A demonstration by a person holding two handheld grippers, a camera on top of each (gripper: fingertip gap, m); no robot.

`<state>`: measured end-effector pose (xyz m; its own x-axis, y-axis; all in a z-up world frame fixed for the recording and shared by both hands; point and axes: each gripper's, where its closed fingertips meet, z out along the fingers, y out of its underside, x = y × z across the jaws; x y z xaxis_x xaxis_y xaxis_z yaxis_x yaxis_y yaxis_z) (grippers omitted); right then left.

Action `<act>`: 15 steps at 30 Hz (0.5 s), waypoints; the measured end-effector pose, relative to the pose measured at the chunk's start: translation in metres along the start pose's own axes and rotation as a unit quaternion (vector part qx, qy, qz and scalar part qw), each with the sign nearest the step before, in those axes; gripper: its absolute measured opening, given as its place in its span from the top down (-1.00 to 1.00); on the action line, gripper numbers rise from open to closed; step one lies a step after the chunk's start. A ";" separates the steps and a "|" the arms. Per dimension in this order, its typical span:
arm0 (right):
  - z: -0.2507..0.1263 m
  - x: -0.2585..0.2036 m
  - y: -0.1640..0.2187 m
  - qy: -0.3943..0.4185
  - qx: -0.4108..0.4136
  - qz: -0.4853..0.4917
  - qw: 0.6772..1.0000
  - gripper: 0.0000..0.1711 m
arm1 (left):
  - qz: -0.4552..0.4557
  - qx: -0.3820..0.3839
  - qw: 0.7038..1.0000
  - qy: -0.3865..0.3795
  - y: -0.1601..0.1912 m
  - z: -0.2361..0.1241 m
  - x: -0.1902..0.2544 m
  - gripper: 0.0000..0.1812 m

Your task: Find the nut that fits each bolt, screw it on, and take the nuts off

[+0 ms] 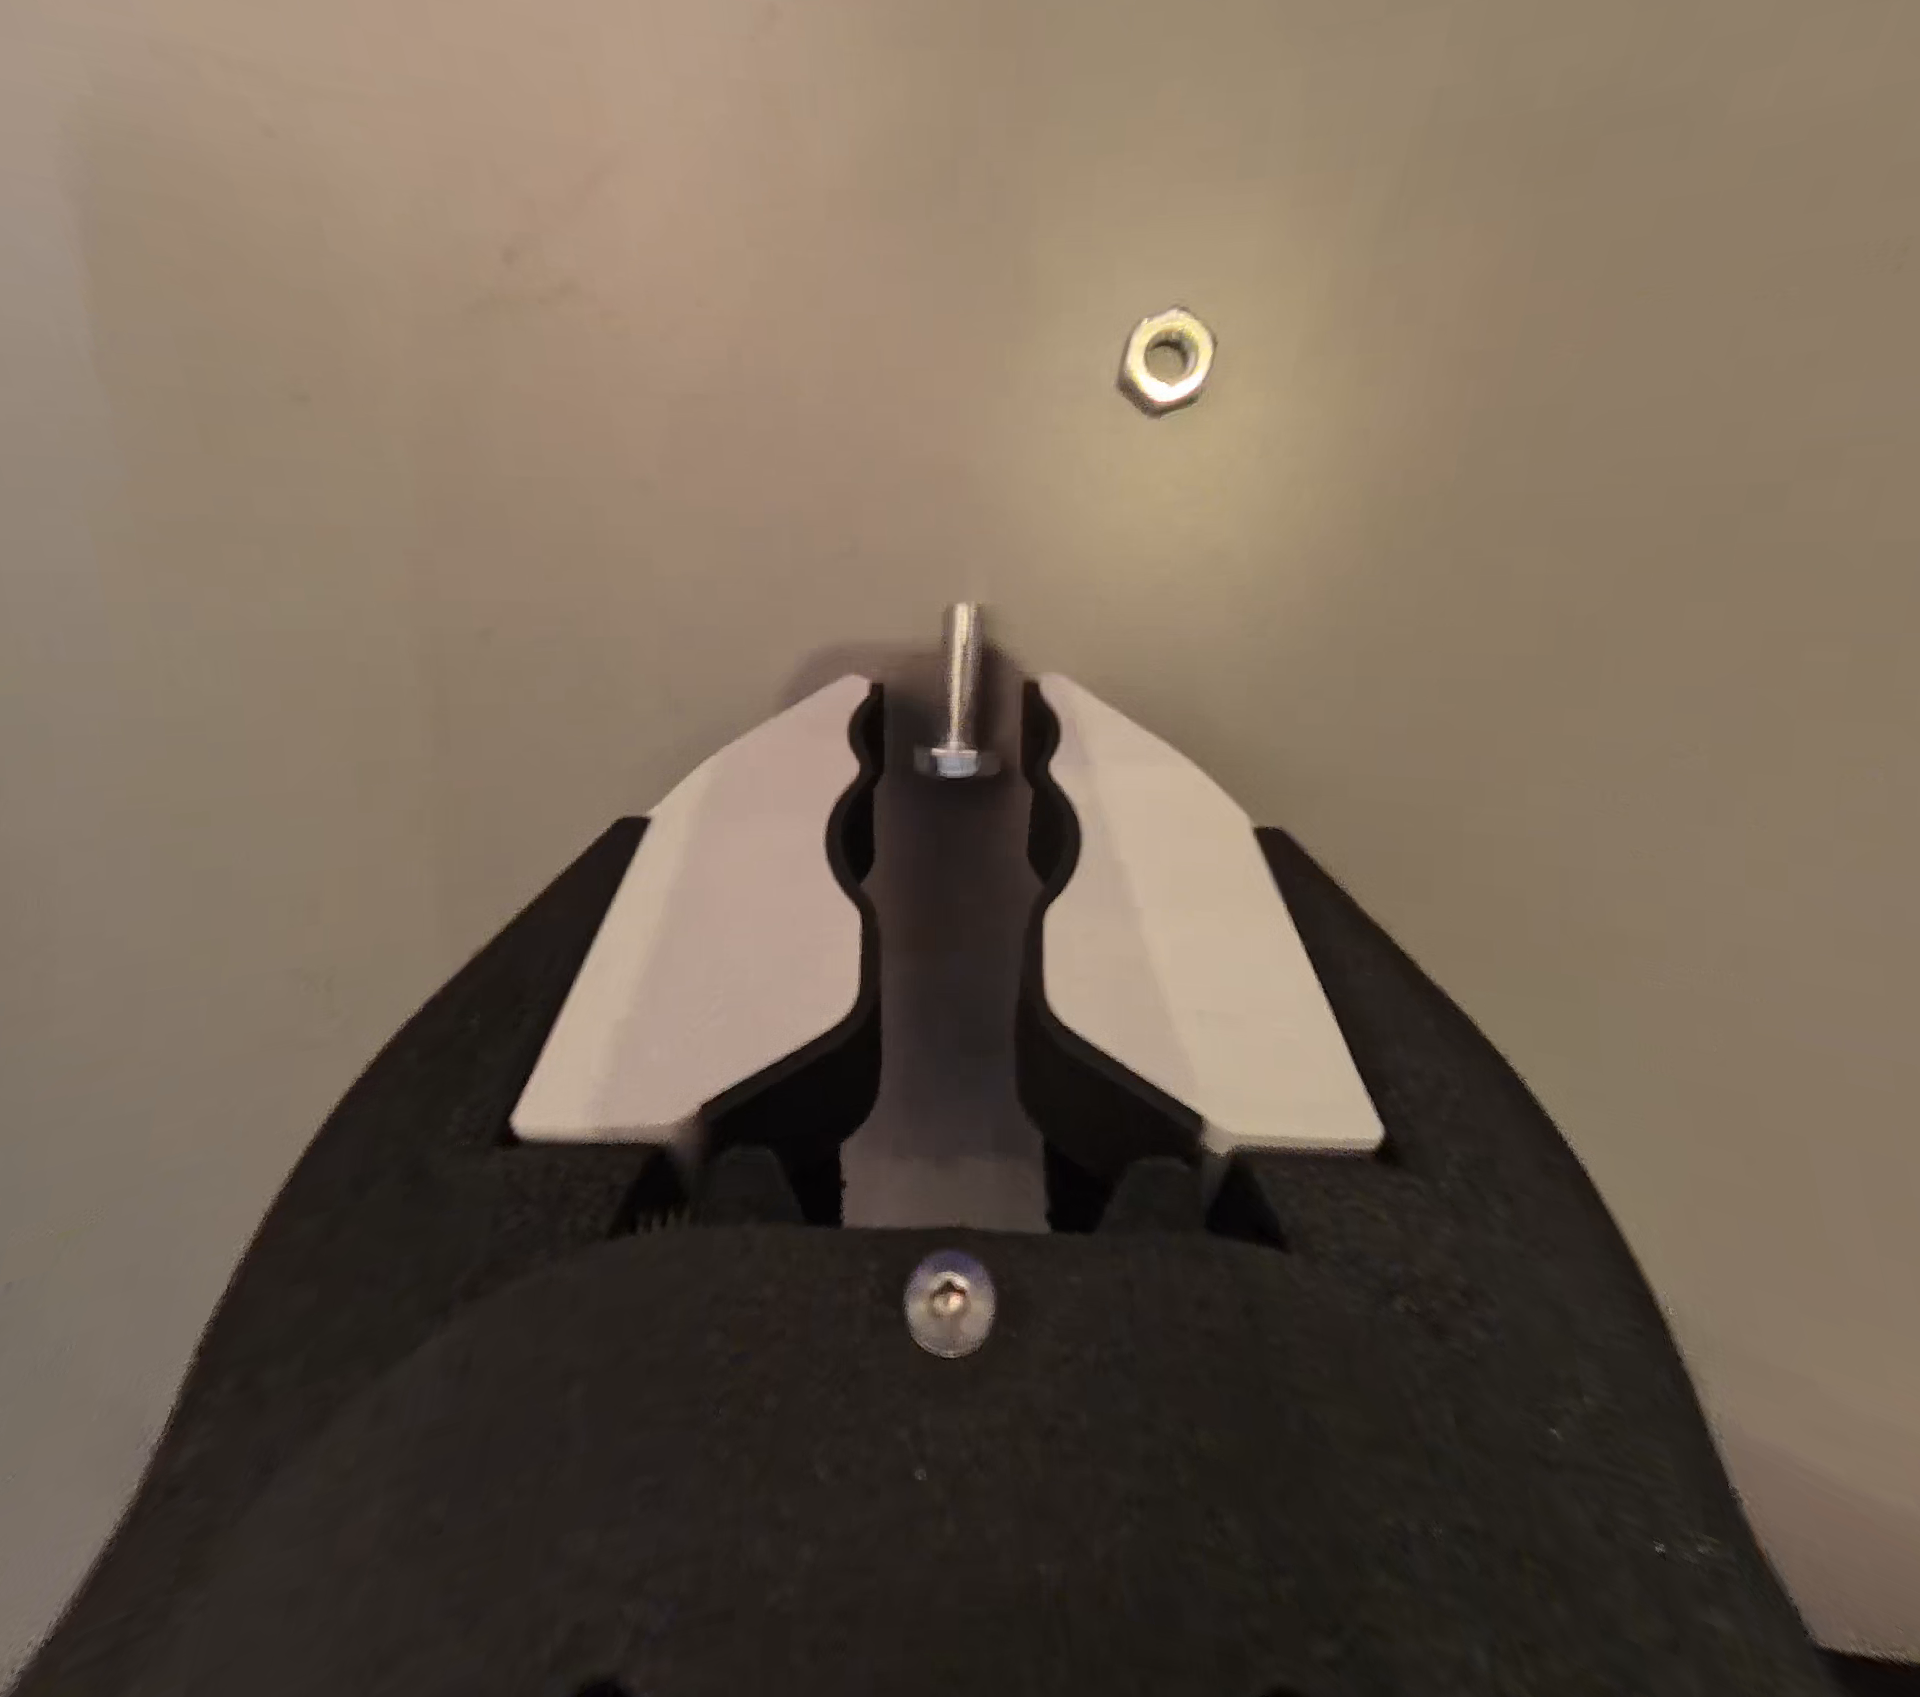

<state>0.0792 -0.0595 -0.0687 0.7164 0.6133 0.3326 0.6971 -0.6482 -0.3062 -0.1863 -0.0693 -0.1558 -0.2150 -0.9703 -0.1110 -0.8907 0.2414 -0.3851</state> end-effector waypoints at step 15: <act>-0.065 -0.094 -0.125 -0.172 0.353 -0.095 0.915 0.91 | -0.117 0.351 0.928 0.036 -0.083 -0.086 -0.020 0.92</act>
<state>-0.0770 -0.0651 -0.0036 0.4624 0.8689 0.1766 0.5676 -0.1371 -0.8118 -0.1419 -0.0711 -0.0429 -0.0972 -0.9898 0.1038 -0.4418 -0.0506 -0.8957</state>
